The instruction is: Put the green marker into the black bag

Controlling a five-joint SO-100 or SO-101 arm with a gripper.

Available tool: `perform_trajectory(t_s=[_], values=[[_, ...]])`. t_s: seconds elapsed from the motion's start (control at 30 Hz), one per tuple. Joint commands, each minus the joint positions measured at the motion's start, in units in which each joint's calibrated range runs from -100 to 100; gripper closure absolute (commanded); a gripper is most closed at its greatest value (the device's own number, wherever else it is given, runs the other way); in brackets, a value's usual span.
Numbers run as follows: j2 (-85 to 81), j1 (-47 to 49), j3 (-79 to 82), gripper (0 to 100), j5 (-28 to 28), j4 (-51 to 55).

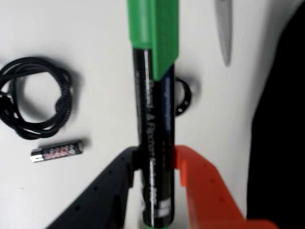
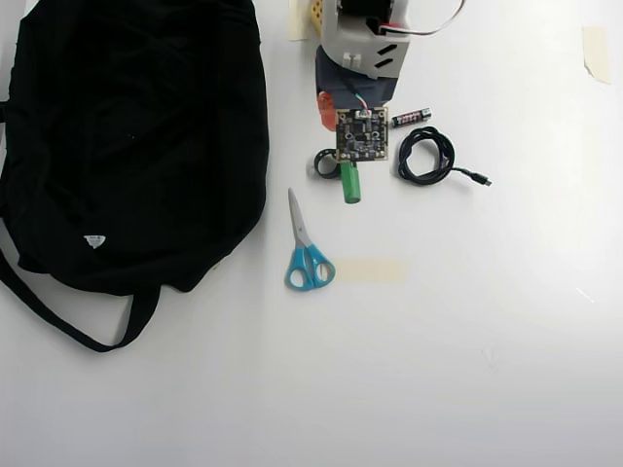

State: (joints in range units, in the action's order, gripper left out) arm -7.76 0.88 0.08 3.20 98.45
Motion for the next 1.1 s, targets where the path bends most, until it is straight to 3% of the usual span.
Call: perform_trajectory(t_s=[0.0,0.3,0.7,1.07], values=[[-5.10,-4.47,2.53,98,0.10,1.12],[-12.24,-11.58,7.56,98,-0.58,0.94],[-14.56,-21.90,6.57,98,-7.76,0.25],[-13.40,-38.65,9.00,98,-8.34,-13.44]])
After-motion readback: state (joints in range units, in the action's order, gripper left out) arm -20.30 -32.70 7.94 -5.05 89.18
